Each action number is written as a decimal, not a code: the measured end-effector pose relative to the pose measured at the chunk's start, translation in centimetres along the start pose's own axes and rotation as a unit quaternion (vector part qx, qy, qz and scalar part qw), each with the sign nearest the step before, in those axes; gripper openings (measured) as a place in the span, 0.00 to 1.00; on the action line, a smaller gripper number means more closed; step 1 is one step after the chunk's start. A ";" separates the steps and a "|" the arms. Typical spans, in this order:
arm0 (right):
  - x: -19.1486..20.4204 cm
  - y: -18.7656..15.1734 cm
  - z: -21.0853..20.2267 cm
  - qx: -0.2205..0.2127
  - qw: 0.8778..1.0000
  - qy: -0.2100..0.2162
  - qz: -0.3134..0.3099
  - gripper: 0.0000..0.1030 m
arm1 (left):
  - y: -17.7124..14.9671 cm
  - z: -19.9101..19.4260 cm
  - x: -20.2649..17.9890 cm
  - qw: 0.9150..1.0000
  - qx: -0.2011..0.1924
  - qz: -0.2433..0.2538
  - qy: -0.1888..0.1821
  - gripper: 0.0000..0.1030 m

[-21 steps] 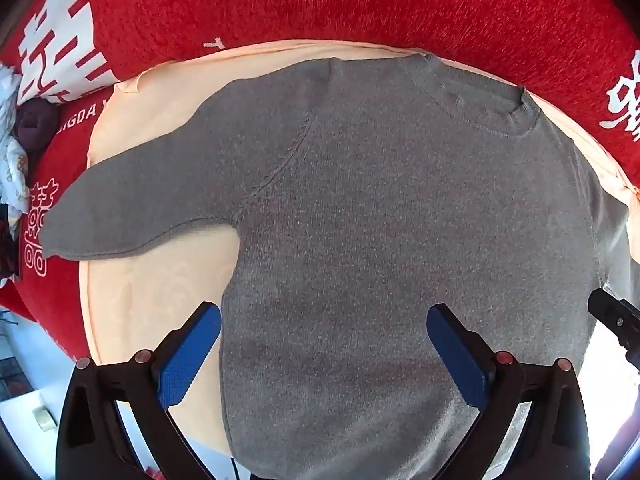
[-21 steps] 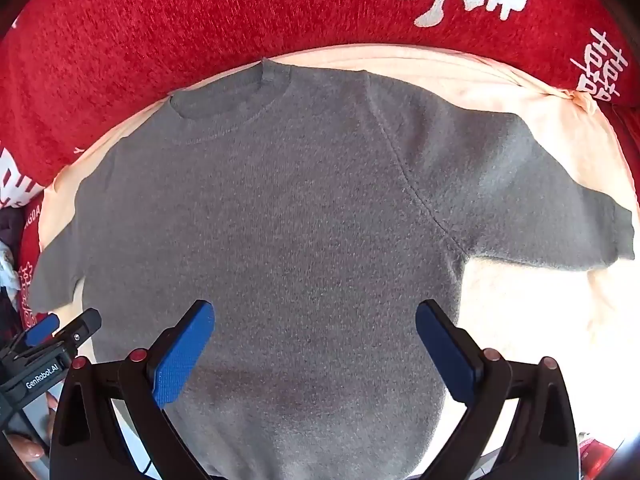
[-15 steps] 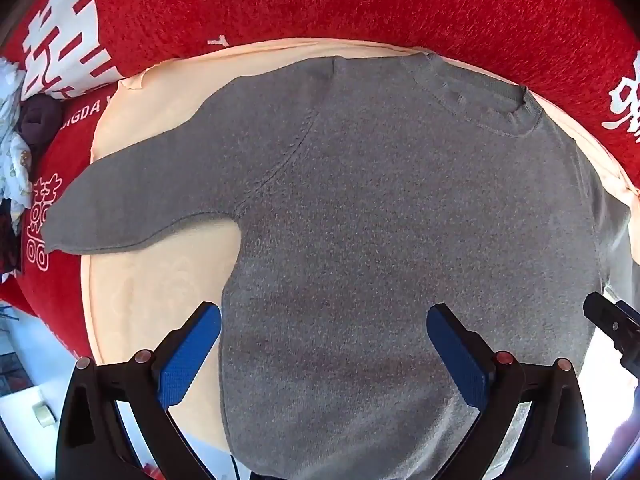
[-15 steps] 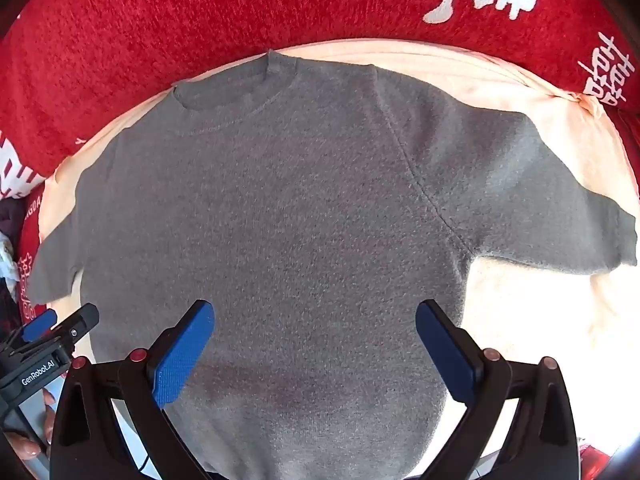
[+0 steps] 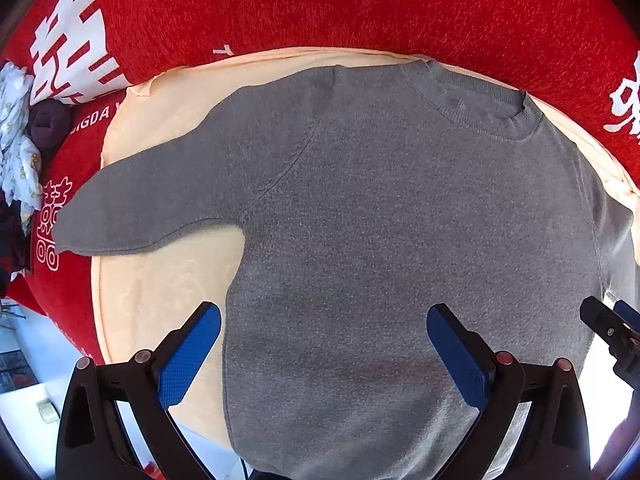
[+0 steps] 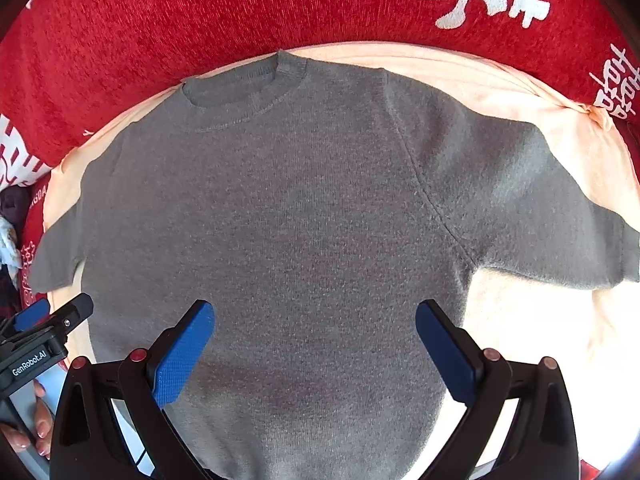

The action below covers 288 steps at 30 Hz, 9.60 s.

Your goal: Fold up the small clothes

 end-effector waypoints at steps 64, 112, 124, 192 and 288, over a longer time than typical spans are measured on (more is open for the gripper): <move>0.8 0.9 -1.4 -0.015 1.000 -0.025 0.006 0.98 | -0.4 0.8 0.7 1.000 -0.006 0.006 0.009 1.00; 16.2 -0.7 2.8 0.010 0.998 0.008 -0.062 0.98 | 5.8 12.3 24.2 0.870 -0.021 -0.372 -0.324 1.00; 17.6 -1.5 1.6 -0.002 0.998 0.008 -0.059 0.98 | 6.1 10.5 31.6 0.886 -0.102 -0.383 -0.241 0.06; -5.4 4.9 5.7 -0.079 0.962 0.135 0.224 0.29 | 4.1 7.5 8.2 0.991 -0.120 -0.034 -0.051 0.68; -24.6 1.2 -6.0 -0.296 0.809 0.412 0.296 0.06 | 0.3 1.2 -12.4 0.988 -0.087 0.086 -0.093 0.75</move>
Point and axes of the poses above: each gripper's, at about its wrist camera, not at the fingertips, and z roughly the way its jaws point, x to its left, y to its top, the point moved 1 cm from there along z, roughly the way its jaws point, and after that the axes turned 11 degrees about -z, right-handed, at the moved point
